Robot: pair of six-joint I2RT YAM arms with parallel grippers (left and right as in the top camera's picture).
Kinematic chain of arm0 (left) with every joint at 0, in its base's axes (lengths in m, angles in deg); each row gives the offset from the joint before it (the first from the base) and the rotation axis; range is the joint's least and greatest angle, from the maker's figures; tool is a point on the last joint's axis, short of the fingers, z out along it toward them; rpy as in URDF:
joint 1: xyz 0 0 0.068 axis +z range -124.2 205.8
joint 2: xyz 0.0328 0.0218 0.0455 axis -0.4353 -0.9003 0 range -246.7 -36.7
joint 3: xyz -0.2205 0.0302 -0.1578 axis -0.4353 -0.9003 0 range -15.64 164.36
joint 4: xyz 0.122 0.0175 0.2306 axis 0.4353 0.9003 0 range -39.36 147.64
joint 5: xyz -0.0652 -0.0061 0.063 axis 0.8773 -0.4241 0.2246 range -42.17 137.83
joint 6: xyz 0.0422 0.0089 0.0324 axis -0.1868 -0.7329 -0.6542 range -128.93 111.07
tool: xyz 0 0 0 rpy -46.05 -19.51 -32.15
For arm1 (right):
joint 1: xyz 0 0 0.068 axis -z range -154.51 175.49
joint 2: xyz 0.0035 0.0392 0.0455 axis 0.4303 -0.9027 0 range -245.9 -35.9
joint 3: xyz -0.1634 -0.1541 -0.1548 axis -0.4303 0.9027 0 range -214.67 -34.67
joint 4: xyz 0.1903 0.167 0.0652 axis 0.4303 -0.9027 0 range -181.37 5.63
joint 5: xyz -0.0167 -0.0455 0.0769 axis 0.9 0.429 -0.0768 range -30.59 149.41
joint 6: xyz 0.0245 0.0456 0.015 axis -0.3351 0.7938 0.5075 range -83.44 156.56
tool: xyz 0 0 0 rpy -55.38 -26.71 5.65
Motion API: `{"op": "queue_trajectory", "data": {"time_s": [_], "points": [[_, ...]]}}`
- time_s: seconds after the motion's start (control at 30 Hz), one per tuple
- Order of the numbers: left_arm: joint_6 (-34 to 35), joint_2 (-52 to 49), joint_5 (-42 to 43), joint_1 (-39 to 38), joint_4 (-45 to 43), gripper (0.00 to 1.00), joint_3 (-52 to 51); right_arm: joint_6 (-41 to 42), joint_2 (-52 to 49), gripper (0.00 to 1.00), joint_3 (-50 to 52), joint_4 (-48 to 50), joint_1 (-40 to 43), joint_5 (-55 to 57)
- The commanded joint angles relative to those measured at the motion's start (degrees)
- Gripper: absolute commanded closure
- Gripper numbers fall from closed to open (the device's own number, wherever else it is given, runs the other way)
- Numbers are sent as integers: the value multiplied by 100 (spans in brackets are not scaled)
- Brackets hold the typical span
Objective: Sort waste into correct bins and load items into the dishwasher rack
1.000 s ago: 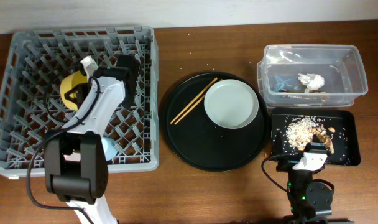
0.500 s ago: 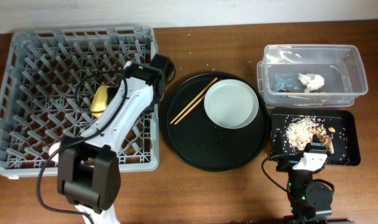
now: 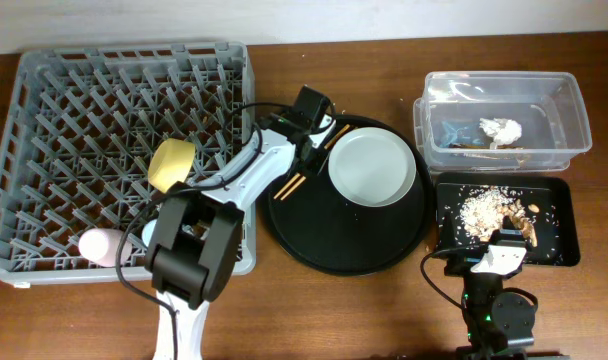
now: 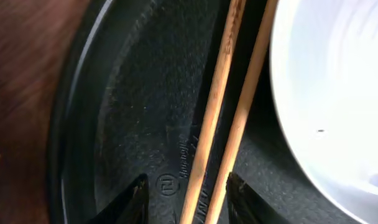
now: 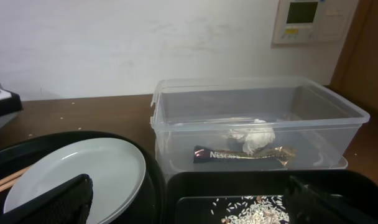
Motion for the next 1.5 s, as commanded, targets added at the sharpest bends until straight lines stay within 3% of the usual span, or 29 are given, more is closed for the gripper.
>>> {"op": "queue_trajectory", "data": {"time_s": [0.0, 0.2, 0.23, 0.27, 0.3, 0.37, 0.5, 0.6, 0.7, 0.83, 1.0, 1.07, 1.2, 1.27, 1.3, 1.33, 1.43, 1.47], "points": [[-321, -98, -46, 72, -31, 66, -4, 26, 33, 2, 52, -7, 42, -7], [-319, -337, 155, 72, -94, 81, -313, 26, 33, 2, 52, -7, 42, -7], [-319, -372, 157, 72, -83, 87, -313, 26, 33, 2, 52, -7, 42, -7], [-313, -365, 160, 72, -15, 100, -291, 26, 33, 2, 52, -7, 42, -7], [-153, -356, 160, 72, 138, 100, -210, 26, 33, 1, 52, -7, 42, -7], [640, -205, 258, 85, 1139, 100, 501, 26, 33, 2, 52, -7, 42, -7], [1283, 221, 730, 343, 3335, 100, 2339, 26, 33, 1, 52, -7, 42, -7], [2791, 391, -481, 1056, 4177, 100, 2459, 26, 33, 1, 52, -7, 42, -7], [2964, 389, -490, 1569, 3641, 100, 1969, 26, 33, 1, 52, -7, 42, -7], [2811, 389, -492, 1519, 3147, 100, 1421, 26, 33, 2, 52, -7, 42, -7], [2037, 391, -487, 1486, 2981, 99, 1279, 26, 33, 2, 52, -7, 42, -7], [1945, 391, -420, 1486, 2951, 91, 1279, 26, 33, 2, 52, -7, 42, -7], [1950, 391, -422, 1486, 2955, 86, 1279, 26, 33, 2, 52, -7, 42, -7], [1947, 435, -17, 1486, 3036, 94, 1394, 26, 33, 1, 52, -7, 42, -7], [1950, 634, 564, 1394, 3143, 91, 1644, 26, 33, 2, 52, -7, 42, -7], [1947, 774, 619, 1235, 3117, 89, 1674, 26, 33, 2, 52, -7, 42, -7], [1497, 741, 168, 350, 2527, 79, 1311, 26, 33, 2, 52, -7, 42, -7], [1281, 688, 52, 142, 2109, 68, 953, 26, 33, 2, 52, -7, 42, -7]]}}
